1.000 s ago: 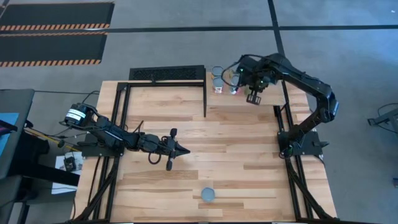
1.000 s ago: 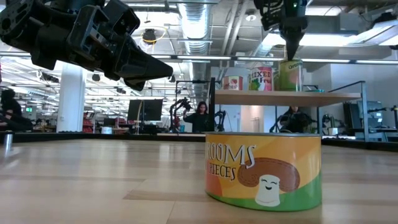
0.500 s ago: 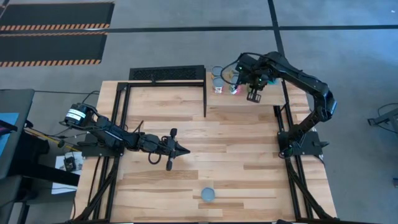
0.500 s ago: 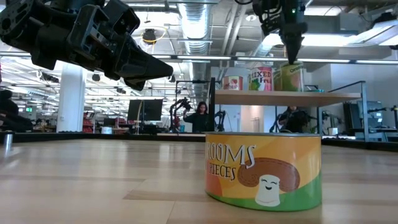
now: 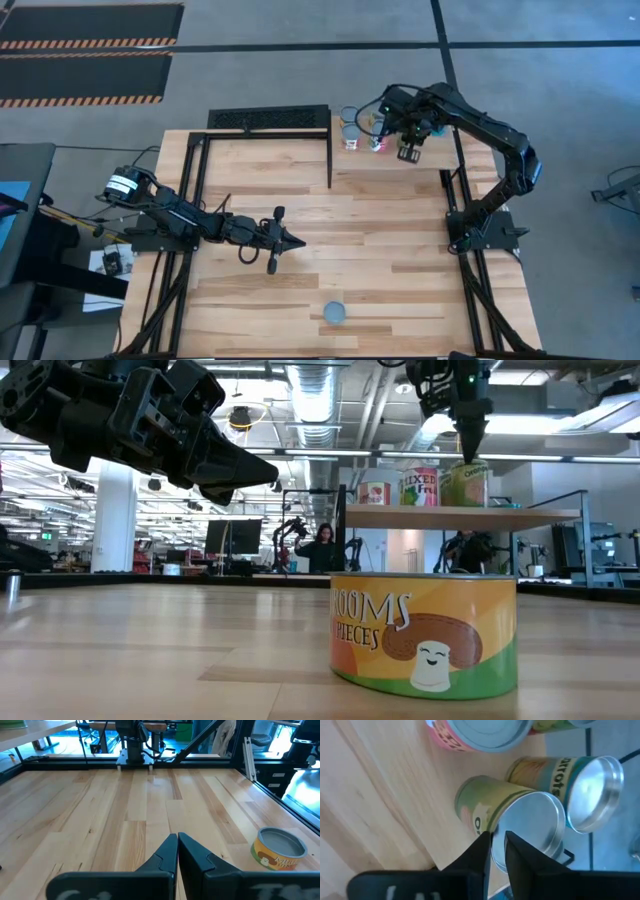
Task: Pick and place cans onto a shelf
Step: Put the large canned oranges on the shelf, then put the canned mushrooms on the shelf
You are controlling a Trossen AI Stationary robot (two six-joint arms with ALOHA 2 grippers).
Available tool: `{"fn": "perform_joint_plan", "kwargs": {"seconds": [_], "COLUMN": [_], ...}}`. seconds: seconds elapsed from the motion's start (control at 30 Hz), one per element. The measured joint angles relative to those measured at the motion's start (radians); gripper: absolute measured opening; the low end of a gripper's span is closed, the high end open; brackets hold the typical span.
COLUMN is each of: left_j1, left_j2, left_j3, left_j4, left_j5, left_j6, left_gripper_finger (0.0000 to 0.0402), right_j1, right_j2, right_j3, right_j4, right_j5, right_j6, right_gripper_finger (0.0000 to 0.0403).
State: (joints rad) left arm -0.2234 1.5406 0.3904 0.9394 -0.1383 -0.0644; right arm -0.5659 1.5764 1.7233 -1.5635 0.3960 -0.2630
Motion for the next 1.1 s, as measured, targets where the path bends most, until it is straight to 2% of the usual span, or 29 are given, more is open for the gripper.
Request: {"fn": "perform_joint_plan", "kwargs": {"seconds": [0.3,0.5,0.6,0.7,0.87,0.97,1.1], "left_j1": [0.0,0.0,0.0,0.0,0.0,0.001,0.001], "left_j2": [0.0,0.0,0.0,0.0,0.0,0.0,0.0], "left_j3": [0.0,-0.001,-0.001,-0.001,-0.001,-0.001,-0.001], "left_j4": [0.006,0.023,0.024,0.037,0.046,0.046,0.046], "left_j5": [0.017,0.029,0.029,0.029,0.037,0.038,0.038], "left_j6": [0.0,0.0,0.001,0.0,0.011,0.012,0.016], "left_gripper_finger": [0.0002,0.0002,0.0002,0.0002,0.0002,0.0002,0.0002], "right_j1": [0.058,0.152,0.215,0.3,0.498,0.653,0.871], "right_j2": [-0.038,-0.135,-0.224,-0.314,-0.415,-0.414,-0.324], "right_j3": [0.027,-0.022,-0.138,-0.311,-0.605,-0.714,-0.75], "right_j4": [0.003,0.122,0.296,0.518,0.862,1.018,1.11], "right_j5": [0.043,0.032,-0.039,-0.078,-0.084,-0.081,-0.038], "right_j6": [0.029,0.122,0.14,0.163,0.24,0.306,0.406], "right_gripper_finger": [0.0077,0.0037,0.0009,0.0013,0.0005,0.0007,0.0007]}}
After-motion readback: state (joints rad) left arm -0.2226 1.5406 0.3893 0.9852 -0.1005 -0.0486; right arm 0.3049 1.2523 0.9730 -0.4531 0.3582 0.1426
